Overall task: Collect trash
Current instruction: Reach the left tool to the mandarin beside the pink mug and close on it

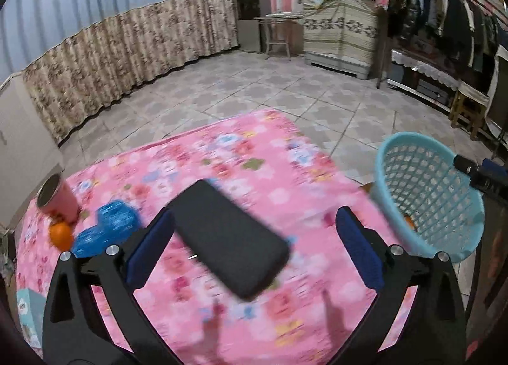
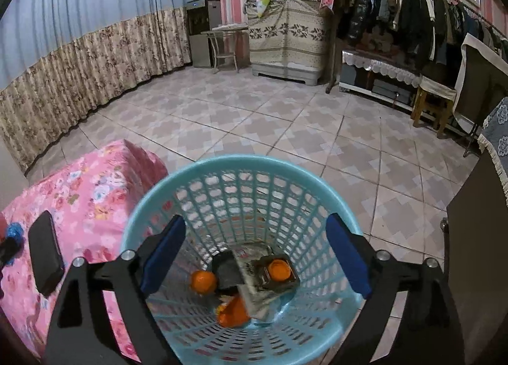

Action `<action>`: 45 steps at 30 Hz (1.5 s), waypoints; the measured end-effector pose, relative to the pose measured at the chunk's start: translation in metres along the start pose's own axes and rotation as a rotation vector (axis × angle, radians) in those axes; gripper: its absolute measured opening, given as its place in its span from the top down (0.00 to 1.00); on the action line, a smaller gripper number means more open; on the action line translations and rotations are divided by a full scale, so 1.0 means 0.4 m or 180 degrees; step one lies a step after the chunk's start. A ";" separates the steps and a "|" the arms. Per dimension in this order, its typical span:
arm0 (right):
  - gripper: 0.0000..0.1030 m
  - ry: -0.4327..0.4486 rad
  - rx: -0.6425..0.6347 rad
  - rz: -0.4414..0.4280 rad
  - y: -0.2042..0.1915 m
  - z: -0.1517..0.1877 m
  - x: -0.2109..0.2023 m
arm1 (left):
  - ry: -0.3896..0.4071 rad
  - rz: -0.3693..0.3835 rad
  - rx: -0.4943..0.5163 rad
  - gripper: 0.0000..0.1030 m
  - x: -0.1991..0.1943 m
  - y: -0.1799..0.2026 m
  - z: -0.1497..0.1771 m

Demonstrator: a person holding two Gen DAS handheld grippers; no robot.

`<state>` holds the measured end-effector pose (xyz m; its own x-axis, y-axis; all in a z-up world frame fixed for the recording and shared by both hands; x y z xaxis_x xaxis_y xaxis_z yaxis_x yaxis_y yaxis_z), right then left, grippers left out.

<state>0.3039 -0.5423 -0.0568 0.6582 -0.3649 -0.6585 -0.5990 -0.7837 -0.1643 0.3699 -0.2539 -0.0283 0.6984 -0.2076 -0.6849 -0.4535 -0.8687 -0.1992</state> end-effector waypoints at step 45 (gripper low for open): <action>0.11 -0.0084 -0.1402 -0.0862 -0.744 0.274 -0.104 | -0.0605 -0.0758 -0.1049 0.24 0.173 -0.720 0.350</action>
<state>0.4050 -0.2389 -0.0609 0.7479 -0.1113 -0.6544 -0.1562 -0.9877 -0.0105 0.4715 0.0449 -0.1164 0.6339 0.0752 -0.7698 -0.0702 -0.9855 -0.1541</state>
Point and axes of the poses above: each gripper's, at about its wrist camera, not at the fingertips, and x roughly the way its jaws point, y to its right, z to its underside, the point moved 10 cm from there along x, roughly the way its jaws point, and after that the axes turned 10 degrees about x, right-handed, at the moved point
